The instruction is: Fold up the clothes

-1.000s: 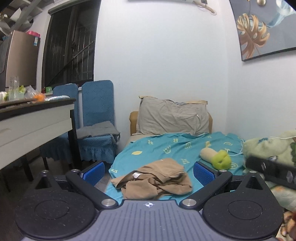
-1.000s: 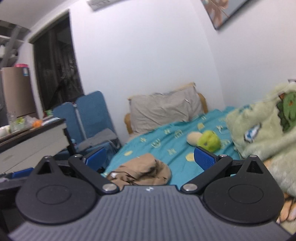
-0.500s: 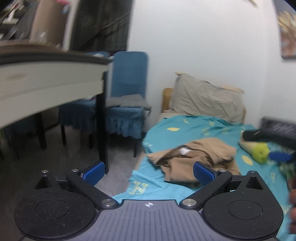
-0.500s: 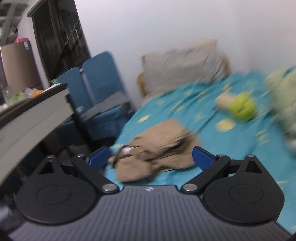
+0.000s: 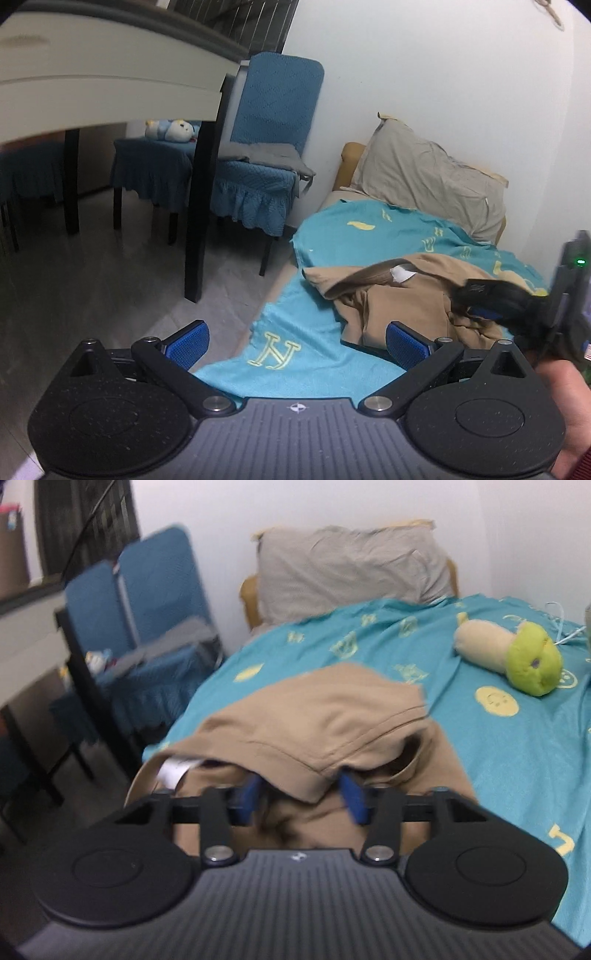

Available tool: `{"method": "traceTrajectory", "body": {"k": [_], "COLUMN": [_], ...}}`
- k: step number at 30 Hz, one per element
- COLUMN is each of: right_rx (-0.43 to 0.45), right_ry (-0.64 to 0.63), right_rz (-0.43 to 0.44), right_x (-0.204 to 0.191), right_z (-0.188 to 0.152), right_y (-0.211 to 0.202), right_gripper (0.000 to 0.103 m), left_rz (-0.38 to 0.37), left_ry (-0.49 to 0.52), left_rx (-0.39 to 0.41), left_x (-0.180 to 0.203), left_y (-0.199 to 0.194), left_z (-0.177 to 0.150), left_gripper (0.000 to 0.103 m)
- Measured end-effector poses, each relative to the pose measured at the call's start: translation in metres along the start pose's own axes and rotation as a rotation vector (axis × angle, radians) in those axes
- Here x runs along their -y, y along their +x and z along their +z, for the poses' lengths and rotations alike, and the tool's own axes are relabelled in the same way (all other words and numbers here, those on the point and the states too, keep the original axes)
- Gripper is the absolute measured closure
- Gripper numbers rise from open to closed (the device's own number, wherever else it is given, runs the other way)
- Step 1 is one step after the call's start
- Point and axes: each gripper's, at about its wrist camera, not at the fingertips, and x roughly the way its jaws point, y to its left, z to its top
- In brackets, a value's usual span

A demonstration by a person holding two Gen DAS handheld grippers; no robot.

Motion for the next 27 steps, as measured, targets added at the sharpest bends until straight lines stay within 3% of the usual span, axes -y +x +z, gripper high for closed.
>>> {"method": "traceTrajectory", "body": {"k": [4,9,13,19,24,27], "right_rx": [0.055,0.149,0.211,0.307,0.384,0.421], "right_ry": [-0.04,-0.074,-0.098,-0.13,-0.065,0.009], "right_rz": [0.012,0.03,0.065,0.127,0.225,0.295], "right_x": [0.005,0.008,0.015,0.035,0.066,0.087], "right_z": [0.011,0.04,0.064,0.087,0.086,0.08], "right_y": [-0.017,-0.066,-0.122,-0.221,-0.289,-0.31], "right_gripper": [0.097,0.099,0.099,0.099,0.099,0.099], "left_rz": [-0.01,-0.036,-0.111,-0.233,-0.24,-0.227], "left_ry": [-0.018,-0.008,0.047,0.197,0.402,0.582], "left_rx": [-0.015,0.042,0.086,0.142,0.141,0.134], "left_x": [-0.005,0.001,0.014,0.048,0.095,0.123], "left_y": [0.013,0.004,-0.012,-0.044,-0.065,-0.068], "left_z": [-0.007,-0.004,-0.006,-0.019,-0.047,-0.072], "left_gripper": [0.0,0.0,0.0,0.0,0.0,0.001]}}
